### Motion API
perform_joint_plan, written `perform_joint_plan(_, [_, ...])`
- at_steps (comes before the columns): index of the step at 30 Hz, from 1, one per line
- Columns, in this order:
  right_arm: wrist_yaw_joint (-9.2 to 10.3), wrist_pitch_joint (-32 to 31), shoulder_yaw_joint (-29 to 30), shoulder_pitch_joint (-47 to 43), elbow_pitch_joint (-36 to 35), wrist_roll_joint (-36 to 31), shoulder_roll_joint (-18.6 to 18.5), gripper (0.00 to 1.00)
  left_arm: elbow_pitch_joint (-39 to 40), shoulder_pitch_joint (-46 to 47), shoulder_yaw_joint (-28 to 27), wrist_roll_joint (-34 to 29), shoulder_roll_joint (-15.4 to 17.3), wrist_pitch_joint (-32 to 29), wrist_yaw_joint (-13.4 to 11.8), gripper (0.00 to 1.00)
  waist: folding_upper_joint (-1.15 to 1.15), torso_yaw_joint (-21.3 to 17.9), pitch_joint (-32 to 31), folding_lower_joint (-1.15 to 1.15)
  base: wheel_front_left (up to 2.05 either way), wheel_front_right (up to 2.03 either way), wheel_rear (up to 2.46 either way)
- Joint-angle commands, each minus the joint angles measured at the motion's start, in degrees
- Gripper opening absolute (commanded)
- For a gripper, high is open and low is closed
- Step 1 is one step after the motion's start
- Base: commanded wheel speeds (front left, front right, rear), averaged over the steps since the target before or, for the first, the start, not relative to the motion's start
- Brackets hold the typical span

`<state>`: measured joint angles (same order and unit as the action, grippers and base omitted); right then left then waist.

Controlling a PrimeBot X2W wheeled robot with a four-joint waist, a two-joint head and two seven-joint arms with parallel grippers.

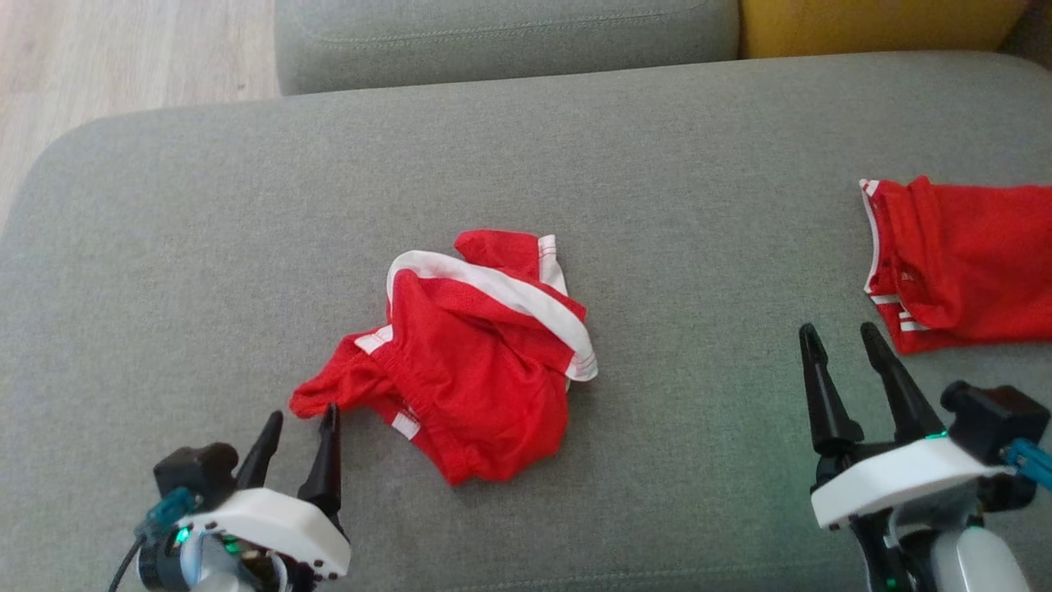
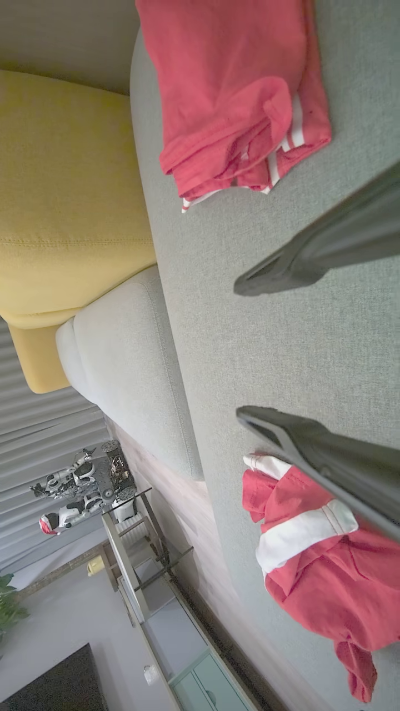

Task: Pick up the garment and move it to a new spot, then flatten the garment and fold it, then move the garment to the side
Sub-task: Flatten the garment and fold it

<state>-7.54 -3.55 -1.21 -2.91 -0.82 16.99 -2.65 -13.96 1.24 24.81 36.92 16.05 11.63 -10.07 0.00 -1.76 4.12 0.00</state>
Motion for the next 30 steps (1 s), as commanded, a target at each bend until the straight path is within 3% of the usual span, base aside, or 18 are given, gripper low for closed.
perform_joint_plan(1, [0.05, -0.12, -1.03, 1.16, -2.21, -0.35, -0.23, 1.0, 1.33, 1.91, -2.86, -0.73, 0.65, 1.16, -0.14, 1.0, 0.0, -0.04, -0.14, 0.0, 0.0, 0.0, 0.0])
perform_joint_plan(15, [0.05, -1.35, -1.78, 1.0, -3.42, -4.3, -0.23, 1.0, 11.1, 3.37, -4.38, -12.06, 1.76, 3.32, -4.93, 1.0, 0.0, 0.83, -2.99, 0.0, 0.0, 0.0, 0.0])
perform_joint_plan(30, [0.05, -2.32, -2.7, 0.12, -4.34, -5.14, -0.23, 1.0, 16.35, -0.35, -3.2, -13.52, 3.94, -0.92, -7.77, 1.0, 0.0, 1.14, -4.29, 0.0, 0.0, 0.0, 0.0])
